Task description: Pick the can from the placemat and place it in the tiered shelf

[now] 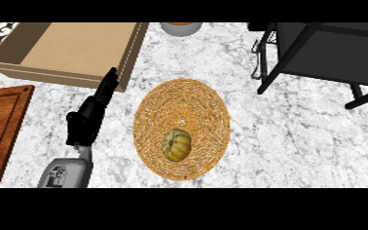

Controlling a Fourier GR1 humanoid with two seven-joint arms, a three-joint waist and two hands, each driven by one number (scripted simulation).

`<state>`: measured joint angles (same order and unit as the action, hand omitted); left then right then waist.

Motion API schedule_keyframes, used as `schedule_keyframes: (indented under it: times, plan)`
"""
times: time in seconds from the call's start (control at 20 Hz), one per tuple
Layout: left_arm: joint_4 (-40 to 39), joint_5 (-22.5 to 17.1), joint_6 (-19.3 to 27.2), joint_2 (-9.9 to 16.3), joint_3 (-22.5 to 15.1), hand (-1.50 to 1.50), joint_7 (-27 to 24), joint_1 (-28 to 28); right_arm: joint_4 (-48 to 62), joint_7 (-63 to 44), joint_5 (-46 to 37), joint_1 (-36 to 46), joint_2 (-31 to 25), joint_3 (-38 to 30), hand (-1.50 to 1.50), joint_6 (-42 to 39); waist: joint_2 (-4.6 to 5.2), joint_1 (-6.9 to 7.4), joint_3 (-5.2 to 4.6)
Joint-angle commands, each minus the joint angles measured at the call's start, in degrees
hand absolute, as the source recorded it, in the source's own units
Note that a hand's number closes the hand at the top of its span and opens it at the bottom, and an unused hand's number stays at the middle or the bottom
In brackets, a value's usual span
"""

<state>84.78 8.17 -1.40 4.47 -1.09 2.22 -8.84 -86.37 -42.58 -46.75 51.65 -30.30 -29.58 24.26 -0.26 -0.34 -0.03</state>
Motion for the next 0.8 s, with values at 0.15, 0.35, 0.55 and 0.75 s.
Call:
schedule_keyframes:
  times: [0.15, 0.35, 0.55, 0.75]
  plan:
    - [-0.5, 0.7, 0.9, -0.6, -0.1, 0.0, -0.5, 0.6, -11.7, -14.4, 2.7, -3.7, -6.7, -7.3, -1.5, -9.9, -0.18, -0.75, 0.0]
    - [-3.4, 0.9, 1.4, -0.1, 1.2, 0.0, -2.2, -0.2, -16.4, -16.2, 11.9, -12.7, -10.6, -16.1, -1.5, -21.1, -0.38, -2.76, 0.05]
    - [0.2, 1.4, 1.6, -0.2, 0.2, 0.0, -3.3, 4.9, -21.7, -16.7, 20.4, -21.4, -12.5, -25.5, -1.5, -30.0, -0.48, -2.29, 0.08]
    - [-3.5, 2.8, 4.0, -2.1, 0.0, 0.0, -1.6, 0.4, -26.5, -13.8, 29.1, -29.7, -12.0, -34.6, -1.5, -38.4, -0.4, -3.25, 0.1]
